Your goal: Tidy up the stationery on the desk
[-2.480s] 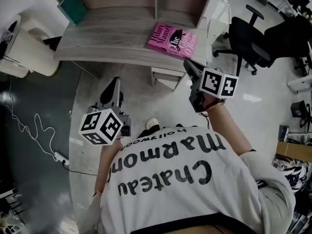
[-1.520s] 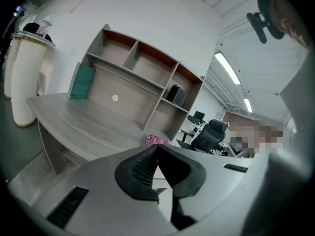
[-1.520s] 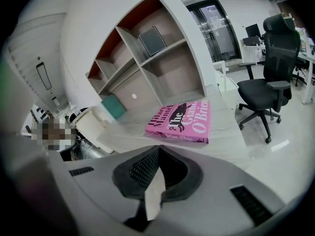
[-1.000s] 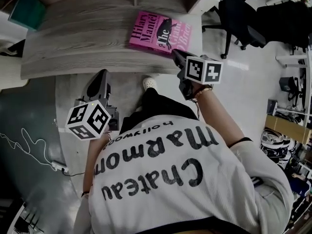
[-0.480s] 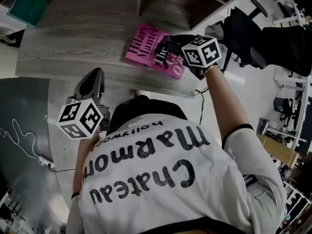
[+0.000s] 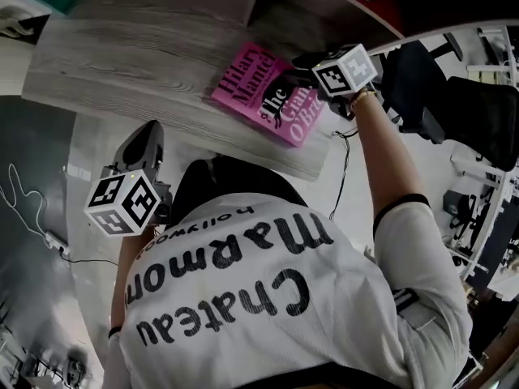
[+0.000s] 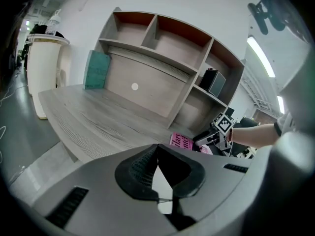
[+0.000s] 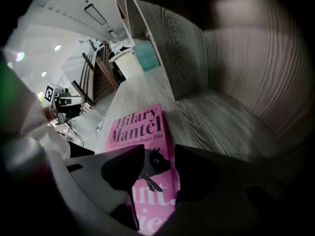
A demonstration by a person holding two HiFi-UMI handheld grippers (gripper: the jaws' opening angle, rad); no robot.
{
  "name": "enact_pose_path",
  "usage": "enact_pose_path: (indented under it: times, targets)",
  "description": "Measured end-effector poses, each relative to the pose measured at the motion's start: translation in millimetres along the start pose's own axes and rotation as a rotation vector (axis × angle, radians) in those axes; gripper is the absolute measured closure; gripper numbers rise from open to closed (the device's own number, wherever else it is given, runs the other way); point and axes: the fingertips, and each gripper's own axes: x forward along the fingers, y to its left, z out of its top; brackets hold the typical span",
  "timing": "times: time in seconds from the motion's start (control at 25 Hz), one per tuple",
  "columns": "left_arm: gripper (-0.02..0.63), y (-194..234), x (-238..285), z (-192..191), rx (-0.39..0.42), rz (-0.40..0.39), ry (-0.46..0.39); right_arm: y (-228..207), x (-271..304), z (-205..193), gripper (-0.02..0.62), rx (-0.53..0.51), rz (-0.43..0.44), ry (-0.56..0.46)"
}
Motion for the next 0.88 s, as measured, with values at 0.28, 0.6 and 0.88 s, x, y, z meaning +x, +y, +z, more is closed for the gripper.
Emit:
enact_pose_path:
  times: [0.28, 0.6, 0.88]
  targets:
    - [0.589, 15, -4, -2, -0.019, 0.031, 0.0, 1, 16, -2, 0.373, 0.072, 0.098, 0.013]
    - [0.589, 23, -8, 12, -0.017, 0.024, -0.014, 17, 18, 6, 0.439, 0.08, 0.105, 0.051]
    - [0.589, 21, -13, 24, 0.0, -0.006, -0.011, 36, 5, 17, 0.474, 0.056, 0.053, 0.022]
